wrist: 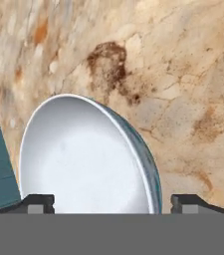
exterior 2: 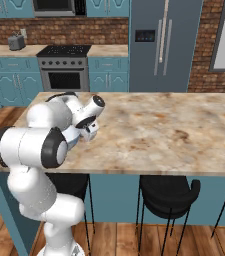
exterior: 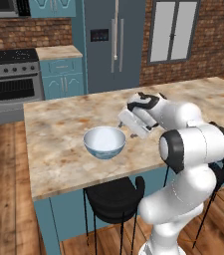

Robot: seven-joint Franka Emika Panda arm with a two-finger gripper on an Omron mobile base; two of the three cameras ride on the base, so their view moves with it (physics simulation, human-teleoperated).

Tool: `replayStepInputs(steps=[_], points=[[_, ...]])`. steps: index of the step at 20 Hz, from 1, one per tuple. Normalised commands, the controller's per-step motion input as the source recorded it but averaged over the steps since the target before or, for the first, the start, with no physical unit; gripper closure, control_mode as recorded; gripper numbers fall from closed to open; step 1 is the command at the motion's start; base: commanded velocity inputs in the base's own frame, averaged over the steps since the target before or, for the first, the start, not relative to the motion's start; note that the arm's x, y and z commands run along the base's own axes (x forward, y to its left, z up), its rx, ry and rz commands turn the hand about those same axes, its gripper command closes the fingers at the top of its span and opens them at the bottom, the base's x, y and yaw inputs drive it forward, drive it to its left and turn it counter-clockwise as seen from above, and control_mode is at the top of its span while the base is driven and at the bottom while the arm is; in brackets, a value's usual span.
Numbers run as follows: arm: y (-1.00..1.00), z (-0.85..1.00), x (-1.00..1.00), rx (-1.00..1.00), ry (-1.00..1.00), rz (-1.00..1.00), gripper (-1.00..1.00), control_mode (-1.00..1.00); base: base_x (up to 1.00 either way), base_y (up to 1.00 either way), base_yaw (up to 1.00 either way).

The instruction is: Pick up the bowls from the cabinet and place each bowl in front of a stool on the dining counter.

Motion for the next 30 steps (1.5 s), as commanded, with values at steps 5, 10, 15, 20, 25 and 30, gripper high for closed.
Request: replayStepInputs(steps=[5, 10, 15, 20, 25, 30], points=[[0.0, 1.0, -0.89, -0.03, -0.15, -0.01, -1.0, -1.0, 0.0, 0.0, 0.0], [-0.01, 1.0, -1.0, 0.0, -0.08, -0.04, -1.0, -1.0, 0.0, 0.0, 0.0], [-0.25, 1.0, -1.0, 0.0, -0.06, -0.1, -1.0, -1.0, 0.0, 0.0, 0.0], [-0.38, 1.0, -1.0, 0.0, -0.07, -0.16, -1.0, -1.0, 0.0, 0.0, 0.0], [-0.2, 1.0, -0.99, 0.0, -0.04, -0.15, -1.0, -1.0, 0.0, 0.0, 0.0], [-0.02, 0.63, -0.8, 0.0, 0.0, -0.1, -1.0, 1.0, -0.2, 0.02, -0.02]])
